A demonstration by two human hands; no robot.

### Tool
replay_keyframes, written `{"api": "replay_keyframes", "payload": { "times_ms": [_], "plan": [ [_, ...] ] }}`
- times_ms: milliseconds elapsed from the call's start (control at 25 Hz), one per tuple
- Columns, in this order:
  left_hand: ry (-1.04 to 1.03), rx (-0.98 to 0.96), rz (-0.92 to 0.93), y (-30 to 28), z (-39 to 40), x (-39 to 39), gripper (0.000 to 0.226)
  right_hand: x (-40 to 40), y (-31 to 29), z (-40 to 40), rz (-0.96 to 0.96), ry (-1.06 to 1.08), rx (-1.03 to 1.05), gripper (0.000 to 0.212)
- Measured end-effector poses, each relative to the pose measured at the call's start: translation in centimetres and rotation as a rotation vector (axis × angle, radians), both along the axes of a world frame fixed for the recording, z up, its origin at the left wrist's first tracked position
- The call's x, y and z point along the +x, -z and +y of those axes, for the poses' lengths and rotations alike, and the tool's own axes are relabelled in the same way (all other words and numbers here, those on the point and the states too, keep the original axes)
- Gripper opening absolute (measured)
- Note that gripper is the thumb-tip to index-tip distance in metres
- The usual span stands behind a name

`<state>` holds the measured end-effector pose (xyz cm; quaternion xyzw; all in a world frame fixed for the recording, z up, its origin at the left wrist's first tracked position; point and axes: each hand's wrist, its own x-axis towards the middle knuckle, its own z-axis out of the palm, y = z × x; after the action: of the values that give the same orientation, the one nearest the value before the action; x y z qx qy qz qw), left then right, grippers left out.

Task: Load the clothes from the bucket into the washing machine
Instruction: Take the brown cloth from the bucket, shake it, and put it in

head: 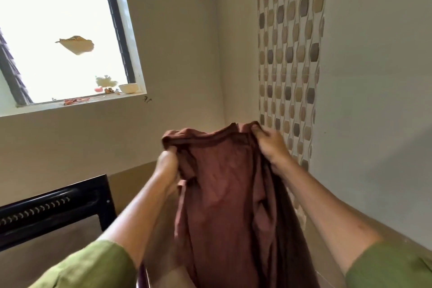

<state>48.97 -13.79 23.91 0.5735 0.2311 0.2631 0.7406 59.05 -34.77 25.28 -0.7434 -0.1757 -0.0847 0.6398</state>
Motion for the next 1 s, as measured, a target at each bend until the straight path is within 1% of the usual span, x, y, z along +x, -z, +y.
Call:
{"api": "replay_keyframes", "payload": {
  "times_ms": [40, 120, 160, 200, 240, 280, 360, 400, 440, 520, 560, 600, 640, 680, 720, 760, 800, 880, 920, 960, 1000],
  "plan": [
    [0.149, -0.088, -0.095, 0.1, -3.1, 0.6, 0.032, -1.3, -0.4, 1.7, -0.028, -0.097, -0.039, 0.035],
    [0.388, -0.140, -0.232, 0.3, -7.9, 1.4, 0.026, -3.4, -0.5, 4.1, -0.101, -0.208, -0.101, 0.030],
    [0.440, -0.114, -0.263, 0.5, -8.9, 1.5, 0.026, -3.6, -0.5, 4.4, -0.096, -0.230, -0.077, 0.029],
    [0.458, -0.042, -0.271, 0.8, -9.0, 1.8, 0.028, -3.5, -0.5, 4.1, -0.065, -0.258, -0.049, 0.029],
    [0.455, 0.074, -0.242, 1.0, -8.3, 1.9, 0.031, -3.1, -0.3, 3.4, -0.028, -0.300, -0.045, 0.030],
    [0.428, 0.215, -0.165, 1.1, -7.2, 1.9, 0.032, -2.8, -0.1, 2.4, -0.013, -0.337, -0.080, 0.033],
    [0.359, 0.462, 0.025, 1.2, -4.9, 2.0, 0.021, -1.6, 0.2, -0.2, -0.027, -0.373, -0.217, 0.036],
    [0.322, 0.502, 0.072, 1.1, -4.0, 1.8, 0.013, -1.1, 0.4, -1.6, -0.027, -0.406, -0.317, 0.036],
    [0.271, 0.495, 0.072, 0.7, -3.0, 1.6, 0.010, -0.6, 0.4, -3.0, -0.017, -0.455, -0.458, 0.037],
    [0.122, 0.384, -0.006, -0.3, -1.0, 1.7, 0.024, -0.1, 0.9, -4.9, 0.075, -0.556, -0.824, 0.040],
    [0.057, 0.332, -0.038, -0.9, 0.1, 1.8, 0.026, 0.1, 1.3, -5.5, 0.146, -0.590, -0.979, 0.040],
    [0.011, 0.295, -0.054, -1.4, 1.1, 1.9, 0.024, 0.3, 1.9, -6.0, 0.199, -0.601, -1.060, 0.039],
    [-0.013, 0.276, -0.060, -1.8, 2.0, 1.9, 0.021, 0.5, 2.4, -6.2, 0.210, -0.588, -1.068, 0.036],
    [-0.030, 0.272, -0.058, -2.0, 2.9, 2.0, 0.018, 0.7, 2.7, -6.4, 0.187, -0.547, -1.021, 0.033],
    [-0.058, 0.261, -0.055, -2.0, 3.7, 2.0, 0.016, 0.8, 2.6, -6.6, 0.140, -0.470, -0.926, 0.030],
    [-0.098, 0.243, -0.053, -1.7, 4.2, 1.9, 0.014, 0.8, 2.2, -6.8, 0.091, -0.375, -0.777, 0.028],
    [-0.144, 0.210, -0.062, -1.5, 4.4, 1.7, 0.012, 1.0, 1.6, -6.9, 0.040, -0.277, -0.584, 0.027],
    [-0.191, 0.106, -0.133, -0.9, 3.2, 1.2, 0.007, 0.7, 0.3, -5.9, 0.006, -0.150, -0.083, 0.023],
    [-0.154, 0.084, -0.173, -0.5, 2.0, 1.1, 0.005, 0.3, -0.4, -4.5, 0.038, -0.148, 0.145, 0.019],
    [-0.068, 0.097, -0.218, -0.2, 0.1, 1.2, 0.009, -0.4, -1.1, -2.7, 0.082, -0.174, 0.296, 0.016],
    [0.070, 0.127, -0.271, -0.1, -1.9, 1.2, 0.013, -1.1, -1.6, -0.7, 0.102, -0.220, 0.355, 0.014]
  ]
}}
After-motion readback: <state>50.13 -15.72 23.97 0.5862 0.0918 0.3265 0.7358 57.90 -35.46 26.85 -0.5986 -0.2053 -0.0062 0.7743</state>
